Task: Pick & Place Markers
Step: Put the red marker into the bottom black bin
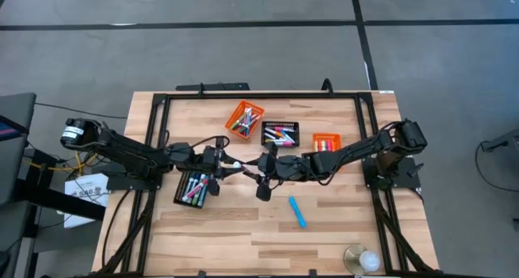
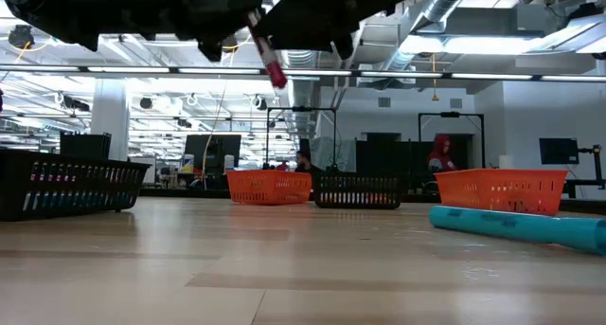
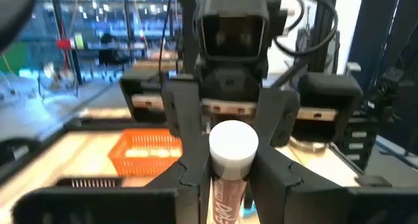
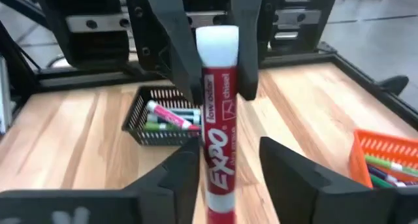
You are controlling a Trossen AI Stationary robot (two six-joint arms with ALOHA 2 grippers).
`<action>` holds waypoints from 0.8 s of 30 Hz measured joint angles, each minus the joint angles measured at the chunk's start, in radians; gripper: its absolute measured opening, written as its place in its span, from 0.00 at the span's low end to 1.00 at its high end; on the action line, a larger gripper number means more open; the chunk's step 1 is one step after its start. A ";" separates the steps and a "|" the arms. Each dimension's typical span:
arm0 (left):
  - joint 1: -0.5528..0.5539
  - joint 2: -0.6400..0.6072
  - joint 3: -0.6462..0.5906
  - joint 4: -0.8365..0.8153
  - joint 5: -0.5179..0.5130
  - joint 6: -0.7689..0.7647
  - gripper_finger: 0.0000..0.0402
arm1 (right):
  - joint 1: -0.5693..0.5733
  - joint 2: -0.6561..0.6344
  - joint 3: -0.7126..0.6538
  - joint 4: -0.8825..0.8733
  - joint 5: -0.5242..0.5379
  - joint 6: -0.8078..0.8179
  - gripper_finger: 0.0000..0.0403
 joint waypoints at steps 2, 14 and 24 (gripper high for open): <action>0.000 0.000 0.000 -0.039 -0.004 -0.033 0.19 | 0.000 -0.001 -0.001 -0.015 0.011 0.000 0.40; -0.043 -0.150 0.003 -0.544 0.003 -0.428 0.19 | 0.003 -0.092 0.000 -0.040 0.028 -0.133 0.55; -0.163 -0.547 0.001 -1.036 -0.052 -0.809 0.19 | 0.000 -0.211 0.000 -0.039 0.027 -0.264 0.54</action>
